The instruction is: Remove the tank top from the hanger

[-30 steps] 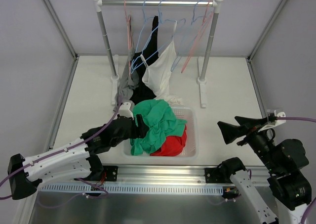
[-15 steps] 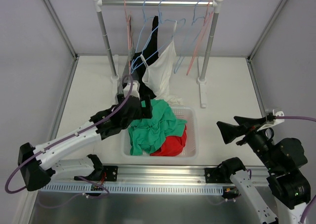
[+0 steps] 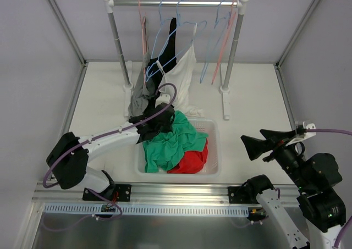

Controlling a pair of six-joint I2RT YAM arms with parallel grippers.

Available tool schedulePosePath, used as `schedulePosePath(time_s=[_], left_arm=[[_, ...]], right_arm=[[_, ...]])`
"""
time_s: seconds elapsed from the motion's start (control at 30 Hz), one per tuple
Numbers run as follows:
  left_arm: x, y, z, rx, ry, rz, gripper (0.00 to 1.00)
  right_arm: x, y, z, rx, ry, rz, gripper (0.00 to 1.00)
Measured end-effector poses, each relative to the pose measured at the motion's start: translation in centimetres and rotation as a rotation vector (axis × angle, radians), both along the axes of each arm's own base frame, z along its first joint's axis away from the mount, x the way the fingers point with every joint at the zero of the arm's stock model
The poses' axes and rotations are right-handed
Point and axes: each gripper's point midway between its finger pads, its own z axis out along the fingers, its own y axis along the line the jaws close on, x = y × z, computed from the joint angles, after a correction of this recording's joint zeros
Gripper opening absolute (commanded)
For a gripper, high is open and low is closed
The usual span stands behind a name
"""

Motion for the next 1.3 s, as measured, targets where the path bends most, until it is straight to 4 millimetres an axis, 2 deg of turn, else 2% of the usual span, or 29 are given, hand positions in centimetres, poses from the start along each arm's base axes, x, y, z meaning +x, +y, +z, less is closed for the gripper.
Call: schedulePosePath(time_s=[0.03,0.17,0.37,0.43,0.53,0.73,0.83,0.93,1.0,1.03,1.1,1.13,1.17,1.3], left_arm=[[-0.1,-0.1,-0.1,-0.008,0.001,0.0,0.01],[-1.0,0.3,0.3,-0.057,-0.011,-0.009,0.0],[-3.5,2.1,4.9,-0.23,-0.108,-0.013,0.0],[-4.7,2.5,5.4,-0.294,-0.125,-0.018,0.0],[-6.6,3.2,3.7,-0.337,-0.086,-0.022,0.0],[-9.5,3.6,-2.1,-0.299,0.06,-0.007,0.0],[-10.9,2.7,-3.7,-0.282,0.109,-0.025,0.0],[-11.2,2.5,-4.9,-0.266,0.142,-0.009,0.0],[-11.1,2.5,-5.8,-0.247,0.158,0.012,0.16],[-11.0,2.6,-6.2,-0.237,0.163,0.02,0.19],[-10.9,2.5,-6.3,-0.238,0.166,0.028,0.34],[-10.9,2.5,-6.2,-0.243,0.164,0.028,0.4],[-10.9,2.5,-6.0,-0.249,0.159,0.026,0.51],[-10.9,2.7,-4.1,-0.283,0.119,0.008,0.7]], right_arm=[[0.0,0.0,0.0,-0.001,-0.001,0.001,0.99],[0.0,0.0,0.0,-0.001,-0.001,0.002,0.99],[0.0,0.0,0.0,-0.001,-0.001,0.003,0.99],[0.0,0.1,0.0,-0.001,-0.001,0.004,1.0],[0.1,0.1,0.0,0.0,-0.003,0.005,0.99],[0.4,0.6,-0.5,0.005,0.007,0.021,0.99],[0.5,0.7,-0.3,0.01,-0.002,0.026,1.0],[0.4,0.8,-0.1,0.013,-0.007,0.031,0.99],[0.5,0.9,-0.1,0.016,-0.007,0.036,1.0],[0.5,0.9,-0.1,0.015,-0.007,0.039,1.0],[0.7,1.1,-0.2,0.013,0.001,0.044,0.99],[0.8,1.1,-0.2,0.01,0.007,0.046,0.99],[1.0,1.2,-0.3,0.007,0.013,0.048,1.0],[2.2,2.3,-0.6,-0.007,0.057,0.085,0.99]])
